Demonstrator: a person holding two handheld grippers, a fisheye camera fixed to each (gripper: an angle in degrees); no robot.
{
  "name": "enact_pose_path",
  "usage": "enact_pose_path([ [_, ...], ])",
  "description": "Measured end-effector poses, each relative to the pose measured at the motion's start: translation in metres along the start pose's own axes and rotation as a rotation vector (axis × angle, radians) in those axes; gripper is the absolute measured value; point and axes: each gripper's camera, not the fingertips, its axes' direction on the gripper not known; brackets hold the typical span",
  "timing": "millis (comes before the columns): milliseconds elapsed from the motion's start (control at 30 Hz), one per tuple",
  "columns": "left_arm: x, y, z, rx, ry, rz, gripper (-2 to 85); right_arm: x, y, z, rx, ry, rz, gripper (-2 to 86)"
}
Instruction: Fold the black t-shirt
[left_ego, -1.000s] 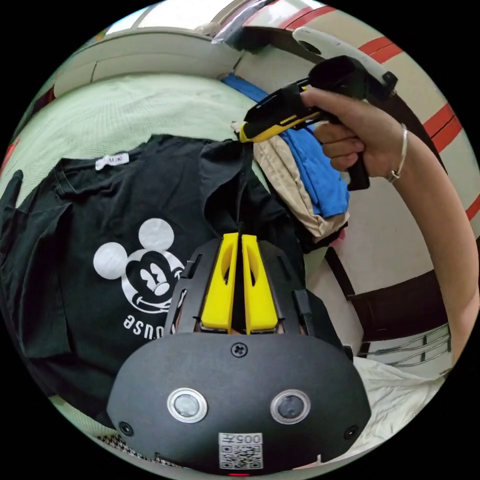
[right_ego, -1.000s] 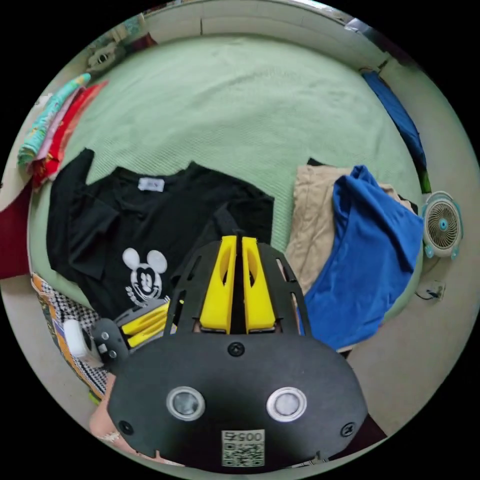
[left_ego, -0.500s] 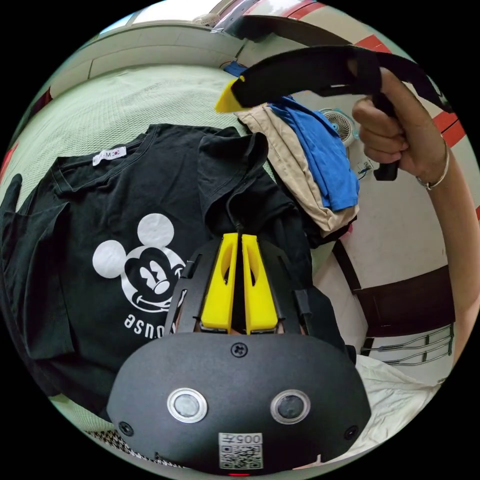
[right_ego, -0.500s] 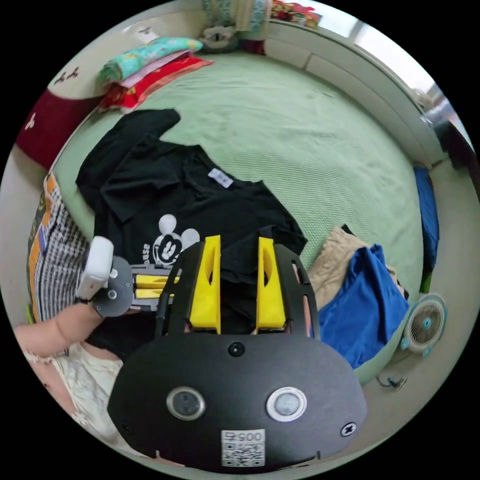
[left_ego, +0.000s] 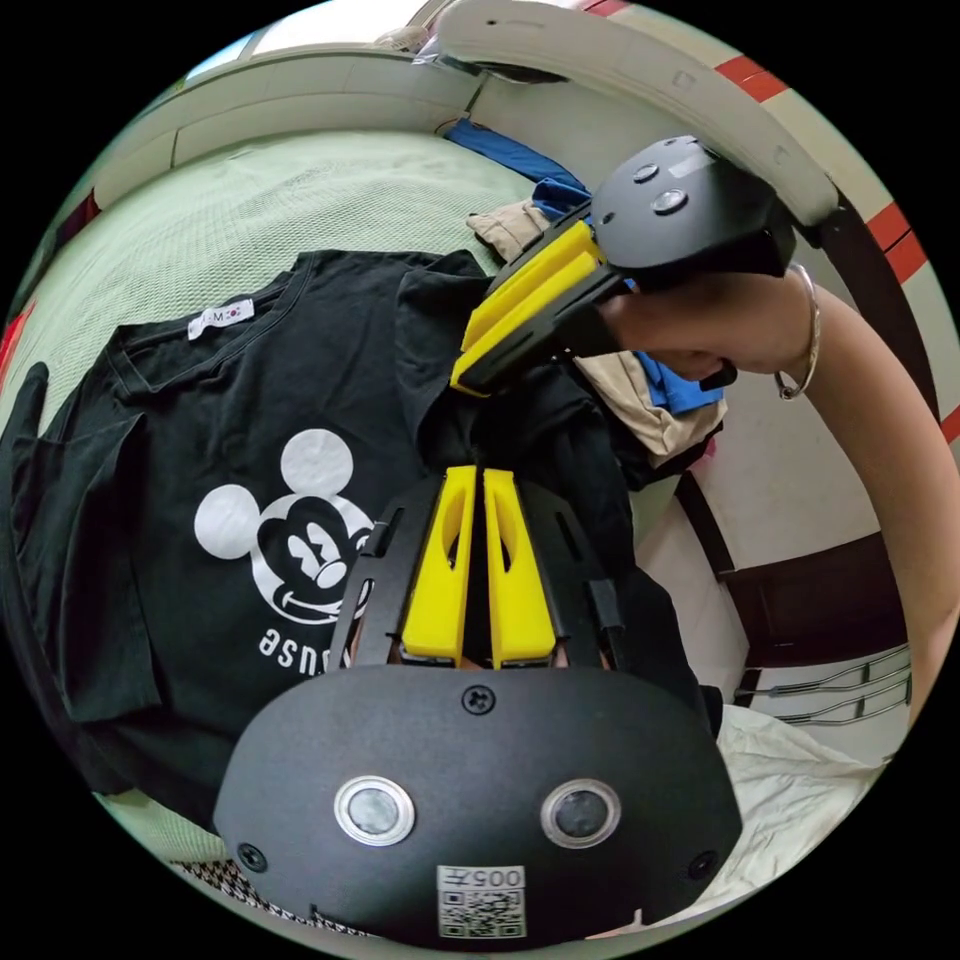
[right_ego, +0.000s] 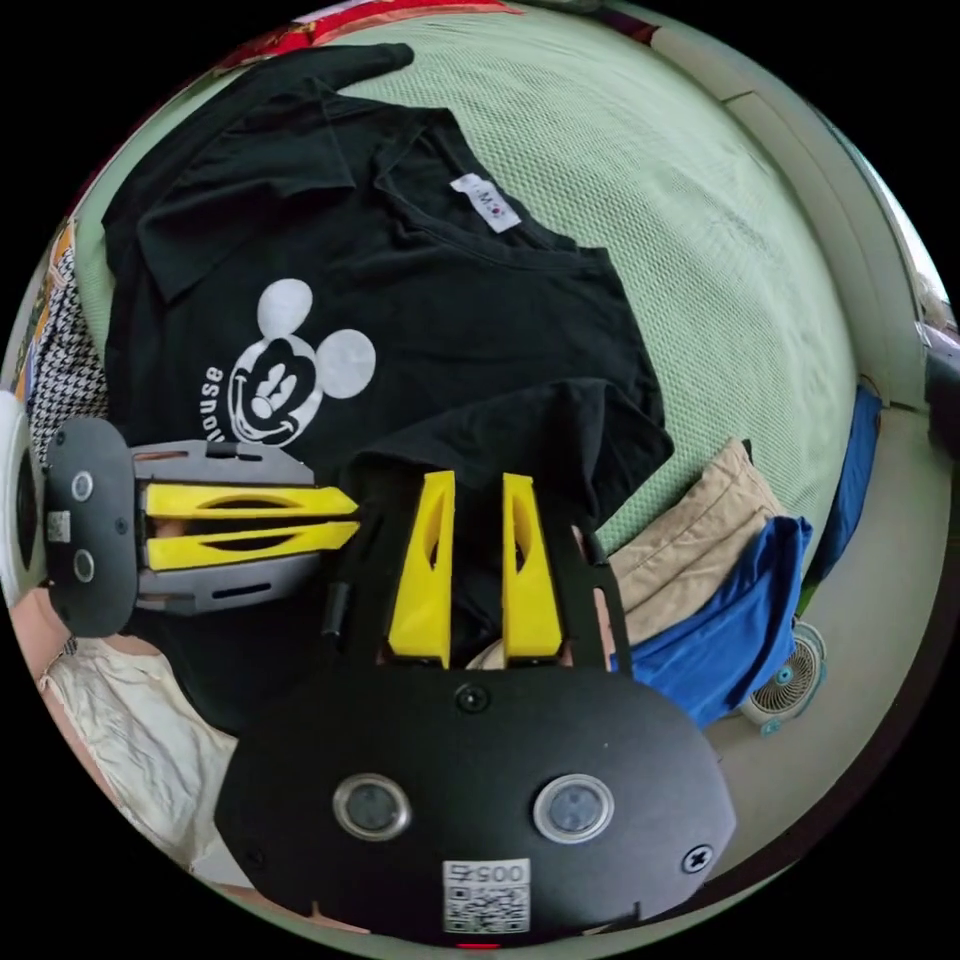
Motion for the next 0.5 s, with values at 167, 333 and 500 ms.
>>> enact_pose_path([
  [167,-0.001,0.0,-0.003,0.014,0.008,-0.007,3.0,0.005,-0.002,-0.027,0.141,0.01,0.092,-0.7],
  [333,-0.004,0.003,-0.019,0.105,-0.029,-0.03,3.2,0.015,-0.015,-0.05,0.201,-0.081,0.175,-1.1],
  [500,-0.011,0.006,-0.031,0.125,-0.07,-0.065,3.1,0.01,-0.043,-0.067,0.222,-0.095,0.252,-1.4],
])
